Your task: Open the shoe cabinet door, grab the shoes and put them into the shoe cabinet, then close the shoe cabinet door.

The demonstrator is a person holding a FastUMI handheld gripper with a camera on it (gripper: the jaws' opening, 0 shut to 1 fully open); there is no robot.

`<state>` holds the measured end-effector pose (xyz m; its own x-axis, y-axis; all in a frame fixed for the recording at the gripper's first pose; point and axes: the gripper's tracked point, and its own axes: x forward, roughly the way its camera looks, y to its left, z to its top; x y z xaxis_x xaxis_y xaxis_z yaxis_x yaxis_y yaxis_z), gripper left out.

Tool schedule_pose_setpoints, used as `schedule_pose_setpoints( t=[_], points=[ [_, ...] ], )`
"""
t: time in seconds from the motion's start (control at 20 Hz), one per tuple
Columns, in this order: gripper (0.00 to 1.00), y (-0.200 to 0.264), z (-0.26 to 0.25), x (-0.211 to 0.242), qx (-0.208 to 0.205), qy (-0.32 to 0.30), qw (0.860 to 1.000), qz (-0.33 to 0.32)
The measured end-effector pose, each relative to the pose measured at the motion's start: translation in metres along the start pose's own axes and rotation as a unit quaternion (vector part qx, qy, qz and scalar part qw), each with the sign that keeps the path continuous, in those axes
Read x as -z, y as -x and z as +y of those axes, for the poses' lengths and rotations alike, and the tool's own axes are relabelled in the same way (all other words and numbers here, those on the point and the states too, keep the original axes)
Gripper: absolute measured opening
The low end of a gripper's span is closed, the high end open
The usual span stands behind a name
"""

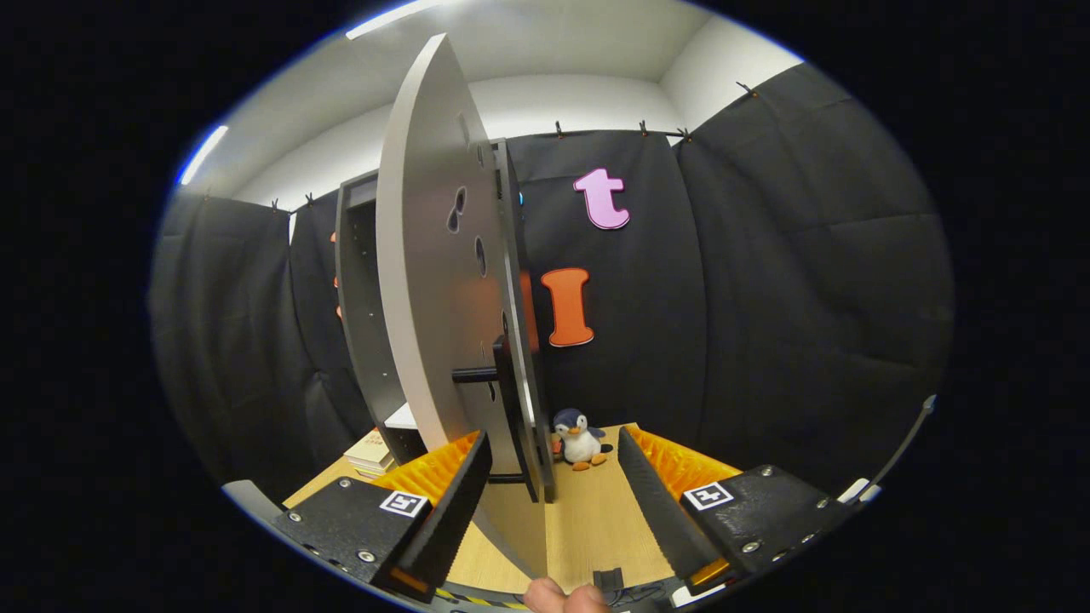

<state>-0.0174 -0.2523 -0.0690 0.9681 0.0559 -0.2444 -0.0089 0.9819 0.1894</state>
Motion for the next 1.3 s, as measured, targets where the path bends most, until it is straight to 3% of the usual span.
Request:
schedule_pose_setpoints(
  t=[0.2, 0.6, 1.3],
  points=[
    [0.93, -0.010, 0.014, -0.003, -0.005, -0.003, 1.000, 0.013],
    [0.93, -0.024, 0.108, 0.008, -0.023, -0.014, 0.999, 0.036],
    [0.94, -0.103, 0.247, 0.009, -0.031, 0.021, 0.998, 0.040]
  ],
)
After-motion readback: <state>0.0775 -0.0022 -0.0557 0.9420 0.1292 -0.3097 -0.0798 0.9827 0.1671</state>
